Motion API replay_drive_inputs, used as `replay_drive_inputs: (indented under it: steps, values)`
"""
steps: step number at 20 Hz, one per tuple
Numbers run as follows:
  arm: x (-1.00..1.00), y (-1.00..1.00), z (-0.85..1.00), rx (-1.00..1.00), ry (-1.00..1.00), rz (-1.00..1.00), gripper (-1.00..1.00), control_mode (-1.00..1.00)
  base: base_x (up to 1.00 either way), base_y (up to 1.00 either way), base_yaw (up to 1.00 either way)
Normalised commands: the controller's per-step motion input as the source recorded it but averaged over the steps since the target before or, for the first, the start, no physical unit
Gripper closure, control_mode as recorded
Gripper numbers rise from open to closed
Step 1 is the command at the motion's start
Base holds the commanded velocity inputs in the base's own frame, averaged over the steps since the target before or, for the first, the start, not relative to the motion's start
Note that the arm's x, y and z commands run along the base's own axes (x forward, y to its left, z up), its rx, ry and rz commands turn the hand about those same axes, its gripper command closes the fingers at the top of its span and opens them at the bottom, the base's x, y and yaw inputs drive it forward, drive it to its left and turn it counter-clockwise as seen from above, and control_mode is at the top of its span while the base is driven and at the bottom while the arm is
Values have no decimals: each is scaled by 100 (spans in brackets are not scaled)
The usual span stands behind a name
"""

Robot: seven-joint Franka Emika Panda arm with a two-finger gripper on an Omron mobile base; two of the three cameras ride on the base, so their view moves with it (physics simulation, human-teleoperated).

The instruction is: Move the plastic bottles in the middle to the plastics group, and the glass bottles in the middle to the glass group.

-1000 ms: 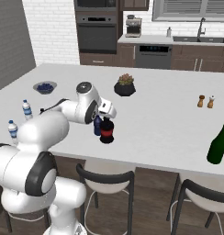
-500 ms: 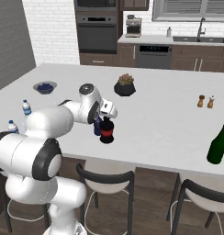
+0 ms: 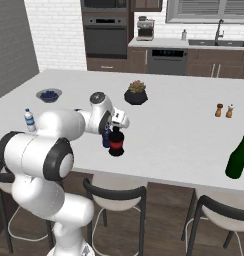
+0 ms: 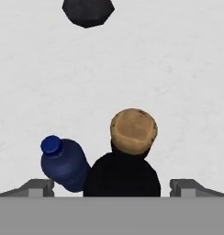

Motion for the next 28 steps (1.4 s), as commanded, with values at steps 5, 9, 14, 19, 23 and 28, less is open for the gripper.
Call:
replay_drive_inputs:
  steps: [5, 9, 14, 19, 23, 28]
  values:
    - [14, -11, -18, 0, 0, 0, -100, -100, 0, 0, 0]
    - [14, -1, -15, 0, 0, 0, -100, -100, 0, 0, 0]
    - [17, 0, -2, 0, 0, 0, -100, -100, 0, 0, 0]
    - [12, 0, 0, 0, 0, 0, -100, -100, 0, 0, 0]
    - [0, 0, 0, 0, 0, 0, 100, -100, 0, 0, 0]
    - [0, 0, 0, 0, 0, 0, 100, -100, 0, 0, 0]
